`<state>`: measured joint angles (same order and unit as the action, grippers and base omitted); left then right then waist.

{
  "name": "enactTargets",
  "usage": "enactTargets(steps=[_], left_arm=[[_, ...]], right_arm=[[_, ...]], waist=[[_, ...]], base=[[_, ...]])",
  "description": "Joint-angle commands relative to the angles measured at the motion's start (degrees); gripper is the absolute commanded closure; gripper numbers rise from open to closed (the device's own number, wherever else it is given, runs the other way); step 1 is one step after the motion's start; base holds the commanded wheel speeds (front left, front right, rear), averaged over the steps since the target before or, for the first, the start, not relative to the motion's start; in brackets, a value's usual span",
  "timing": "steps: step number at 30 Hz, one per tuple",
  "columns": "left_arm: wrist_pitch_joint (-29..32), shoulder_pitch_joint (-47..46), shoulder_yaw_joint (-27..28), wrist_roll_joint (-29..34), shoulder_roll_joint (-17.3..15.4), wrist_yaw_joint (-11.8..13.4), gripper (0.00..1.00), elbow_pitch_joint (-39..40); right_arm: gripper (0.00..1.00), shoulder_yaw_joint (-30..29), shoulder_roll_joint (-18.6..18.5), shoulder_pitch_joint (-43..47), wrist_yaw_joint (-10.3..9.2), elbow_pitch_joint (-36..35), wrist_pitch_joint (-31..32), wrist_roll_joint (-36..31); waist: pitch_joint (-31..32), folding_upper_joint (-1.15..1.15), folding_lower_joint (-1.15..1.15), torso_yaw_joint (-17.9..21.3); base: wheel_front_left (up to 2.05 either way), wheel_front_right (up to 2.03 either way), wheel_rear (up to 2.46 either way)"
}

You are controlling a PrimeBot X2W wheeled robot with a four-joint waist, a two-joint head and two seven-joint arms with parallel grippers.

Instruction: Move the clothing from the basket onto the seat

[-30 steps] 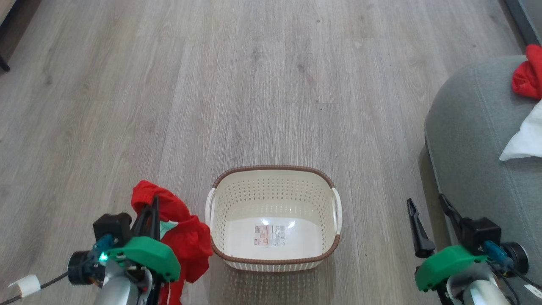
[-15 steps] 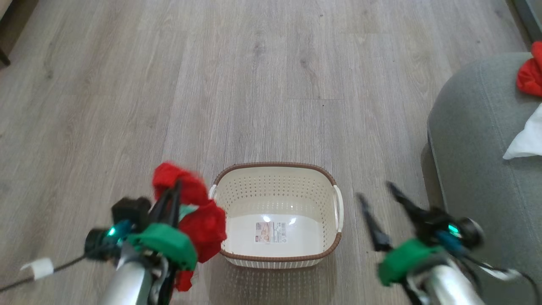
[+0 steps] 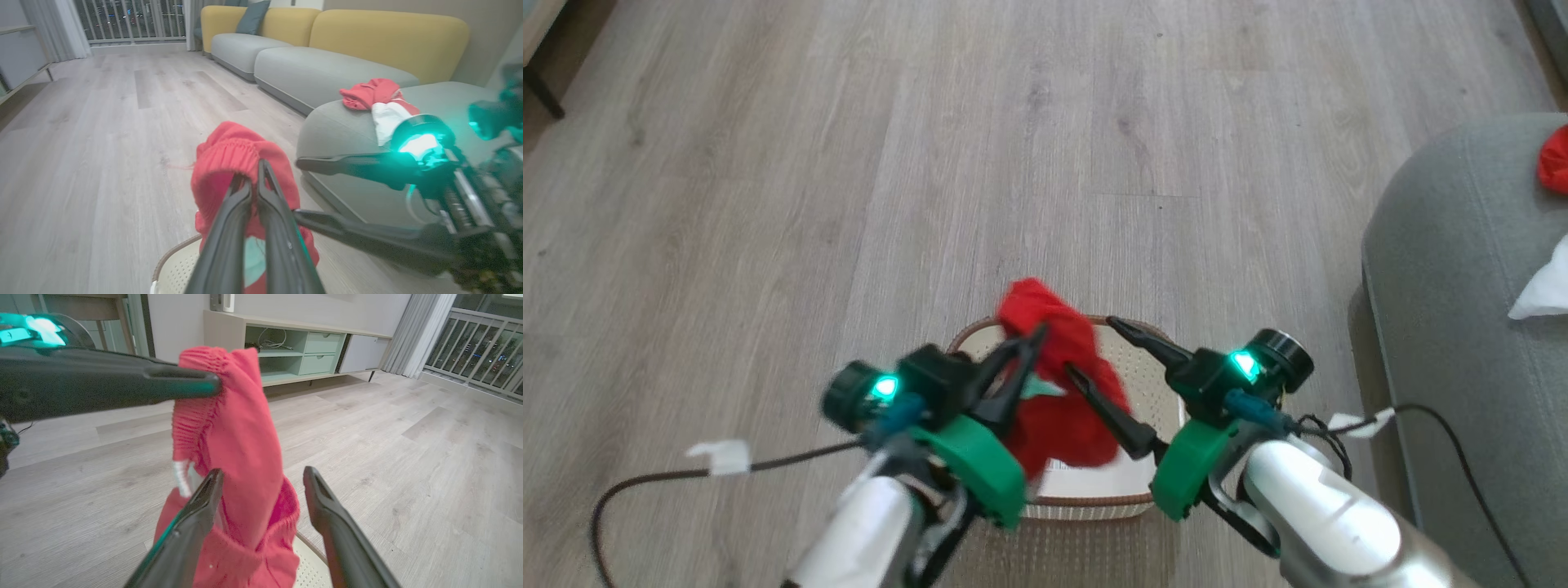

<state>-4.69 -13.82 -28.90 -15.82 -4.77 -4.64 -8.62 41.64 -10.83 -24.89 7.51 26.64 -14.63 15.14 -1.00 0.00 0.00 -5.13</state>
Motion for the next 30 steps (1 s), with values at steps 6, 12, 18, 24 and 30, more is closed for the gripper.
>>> enactTargets(steps=[6,12,18,24,30], left_arm=[[0.92,-3.51,-3.73,-1.64,0.97,-1.47,1.0,5.99],[1.59,-2.93,-5.34,-2.99,0.97,-1.63,1.0,8.18],[0.99,-2.52,-4.59,-3.13,0.18,-0.83,0.58,8.2],[-0.55,-2.17,-3.65,-3.04,-0.54,0.09,0.0,6.29],[-4.47,-1.67,-3.28,-2.19,-1.17,0.78,0.0,2.45]], right_arm=[[0.0,3.34,-0.36,-4.46,-0.02,1.67,-0.37,2.84],[1.0,8.51,-0.63,-5.03,-0.02,4.14,-0.37,8.77],[1.0,9.06,-2.44,-6.23,-0.02,3.02,-0.37,12.09],[1.0,6.0,-4.39,-6.08,-0.02,1.61,-0.37,12.29],[1.0,1.72,-6.85,-5.73,-0.02,-0.69,-0.37,11.0]], waist=[[0.3,0.0,0.0,-0.74],[0.12,0.0,0.0,-0.68],[-0.53,0.0,0.0,0.52],[-0.99,0.0,0.0,2.66],[-1.65,0.0,0.0,8.07]], base=[[0.0,0.0,0.0],[0.0,0.0,0.0],[0.0,0.0,0.0],[0.0,0.0,0.0],[0.0,0.0,0.0]])
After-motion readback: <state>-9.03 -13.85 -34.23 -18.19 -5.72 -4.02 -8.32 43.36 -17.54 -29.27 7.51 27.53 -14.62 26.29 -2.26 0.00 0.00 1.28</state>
